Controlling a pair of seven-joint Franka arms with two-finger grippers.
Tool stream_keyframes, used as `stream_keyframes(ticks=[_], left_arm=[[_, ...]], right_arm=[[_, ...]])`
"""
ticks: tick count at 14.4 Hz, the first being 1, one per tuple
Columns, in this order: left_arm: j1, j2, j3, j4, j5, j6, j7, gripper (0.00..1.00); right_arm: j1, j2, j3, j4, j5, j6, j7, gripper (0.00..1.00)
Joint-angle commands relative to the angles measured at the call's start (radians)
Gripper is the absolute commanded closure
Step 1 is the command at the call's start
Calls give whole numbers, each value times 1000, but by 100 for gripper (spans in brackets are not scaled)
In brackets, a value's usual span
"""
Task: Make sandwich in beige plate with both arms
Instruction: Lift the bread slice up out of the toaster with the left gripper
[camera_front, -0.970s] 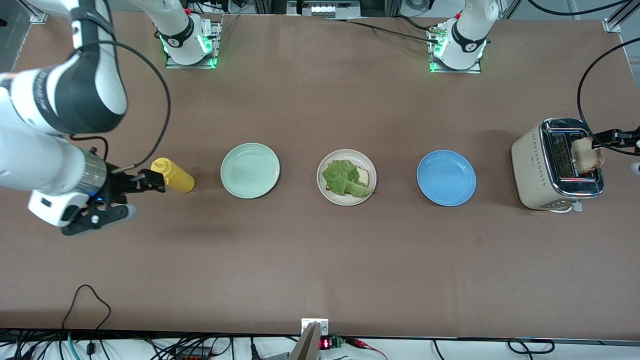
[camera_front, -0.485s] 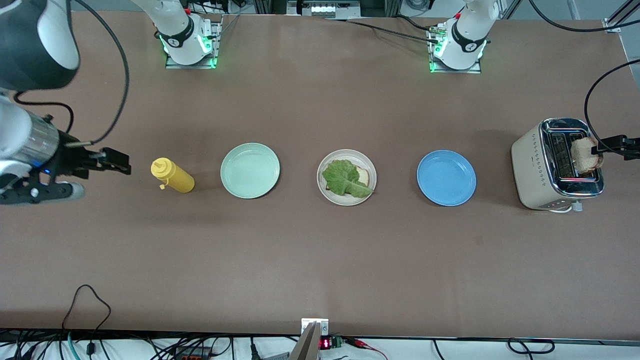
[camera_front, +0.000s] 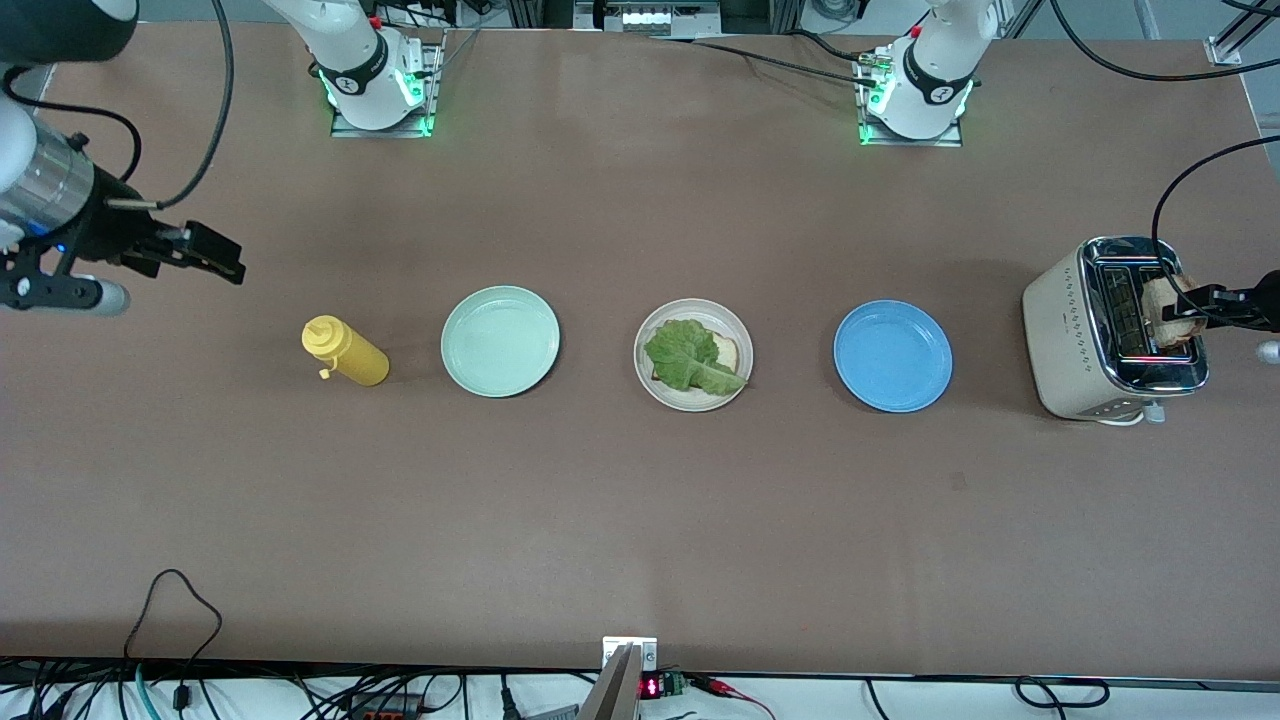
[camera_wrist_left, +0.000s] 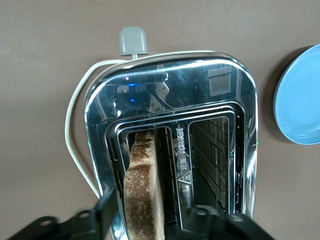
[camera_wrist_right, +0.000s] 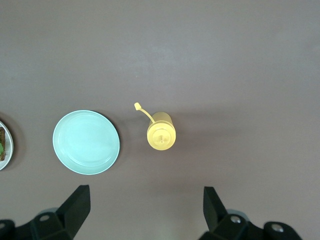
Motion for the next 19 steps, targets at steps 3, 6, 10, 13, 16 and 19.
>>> stream_keyframes(ticks=[3,6,10,13,16,19], left_arm=[[29,-6,-1,1,-11,-33,28,99],[29,-12,-3,10,-11,-47,23,99],[23,-43,-13,90,-5,-185,3,99],[2,-50,-20,223,50,-364,-50,99],[-81,-49,-21,341,63,-505,-131,99],[-202,-49,-21,371,60,-536,-164,99]], right_arm=[[-20,-139,17,-169,-13,98,2,0],[-36,-146,14,-195,-16,132,-37,0],[-66,-161,15,-214,-16,160,-76,0],[-95,-158,25,-211,-18,160,-86,0],[-90,-150,20,-200,-18,160,-95,0],[-96,-150,25,-199,-16,160,-95,0]])
